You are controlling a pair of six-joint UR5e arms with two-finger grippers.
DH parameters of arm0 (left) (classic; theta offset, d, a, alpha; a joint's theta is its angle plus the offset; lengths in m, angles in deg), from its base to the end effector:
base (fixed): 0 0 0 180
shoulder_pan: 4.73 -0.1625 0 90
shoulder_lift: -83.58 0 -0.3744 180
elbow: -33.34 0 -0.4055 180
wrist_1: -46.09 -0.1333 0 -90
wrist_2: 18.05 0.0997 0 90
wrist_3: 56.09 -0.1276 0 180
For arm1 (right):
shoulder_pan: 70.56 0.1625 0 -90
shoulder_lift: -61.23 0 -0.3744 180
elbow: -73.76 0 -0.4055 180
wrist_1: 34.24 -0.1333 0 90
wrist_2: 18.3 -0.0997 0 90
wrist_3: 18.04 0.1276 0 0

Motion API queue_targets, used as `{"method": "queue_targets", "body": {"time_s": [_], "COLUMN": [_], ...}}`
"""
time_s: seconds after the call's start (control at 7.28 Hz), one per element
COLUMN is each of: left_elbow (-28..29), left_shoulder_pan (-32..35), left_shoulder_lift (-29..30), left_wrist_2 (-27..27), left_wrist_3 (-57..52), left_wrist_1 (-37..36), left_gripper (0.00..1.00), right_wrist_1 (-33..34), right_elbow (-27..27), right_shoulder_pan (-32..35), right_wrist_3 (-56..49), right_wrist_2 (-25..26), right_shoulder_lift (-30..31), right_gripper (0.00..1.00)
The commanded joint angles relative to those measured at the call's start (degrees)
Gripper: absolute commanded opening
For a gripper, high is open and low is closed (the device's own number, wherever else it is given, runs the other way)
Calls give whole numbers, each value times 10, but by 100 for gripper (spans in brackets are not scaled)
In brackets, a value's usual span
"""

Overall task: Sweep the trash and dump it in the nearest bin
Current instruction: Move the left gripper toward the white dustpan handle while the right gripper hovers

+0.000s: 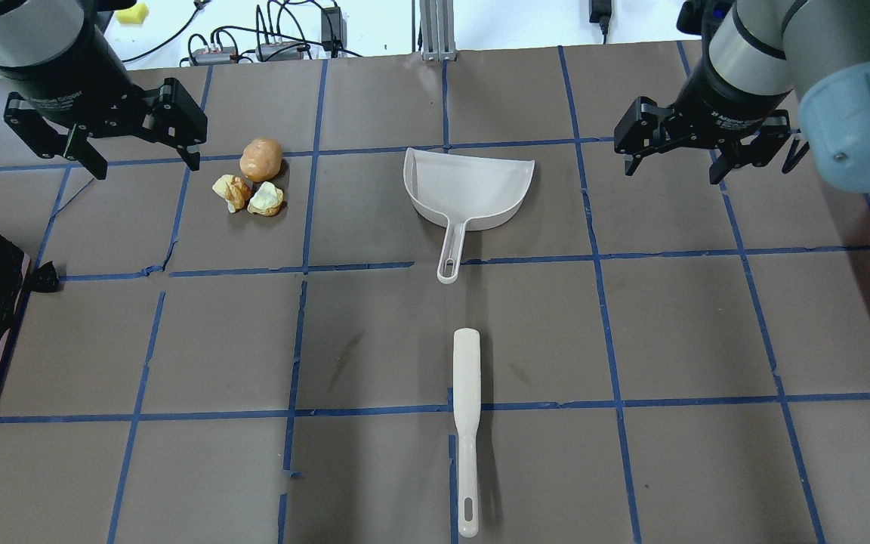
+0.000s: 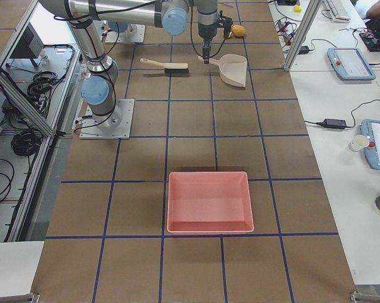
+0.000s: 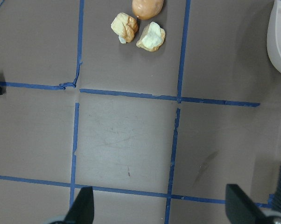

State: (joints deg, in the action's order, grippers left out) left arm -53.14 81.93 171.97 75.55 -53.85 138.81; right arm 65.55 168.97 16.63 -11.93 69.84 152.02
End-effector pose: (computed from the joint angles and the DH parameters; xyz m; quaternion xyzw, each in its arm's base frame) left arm -0.0960 -0.5048 0.4500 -0.0493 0.9981 -0.0207 0.0316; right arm 0.1123 -0.5165 0.3880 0.0769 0.9958 -0.0464 0.0176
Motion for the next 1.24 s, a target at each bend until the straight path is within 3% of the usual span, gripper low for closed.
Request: {"method": "queue_targets", "body": {"time_s": [0.0, 0.41, 1.1], "left_elbow": [0, 0, 1], "left_shoulder_pan": [0, 0, 11], "left_shoulder_lift": [0, -1, -19], "left_wrist_2": [0, -1, -6], "left_wrist_3": [0, 0, -6], "left_wrist_1": [1, 1, 26], "left_gripper": [100, 100, 100], "right_wrist_1": [-7, -14, -19], "right_elbow": [-20, -71, -68], "right_shoulder_pan": [0, 12, 48], "right_wrist_3": [0, 0, 1], "right_wrist_2": [-1, 0, 0], "right_shoulder_lift": [-22, -74, -69], "right_gripper": [100, 100, 100]}}
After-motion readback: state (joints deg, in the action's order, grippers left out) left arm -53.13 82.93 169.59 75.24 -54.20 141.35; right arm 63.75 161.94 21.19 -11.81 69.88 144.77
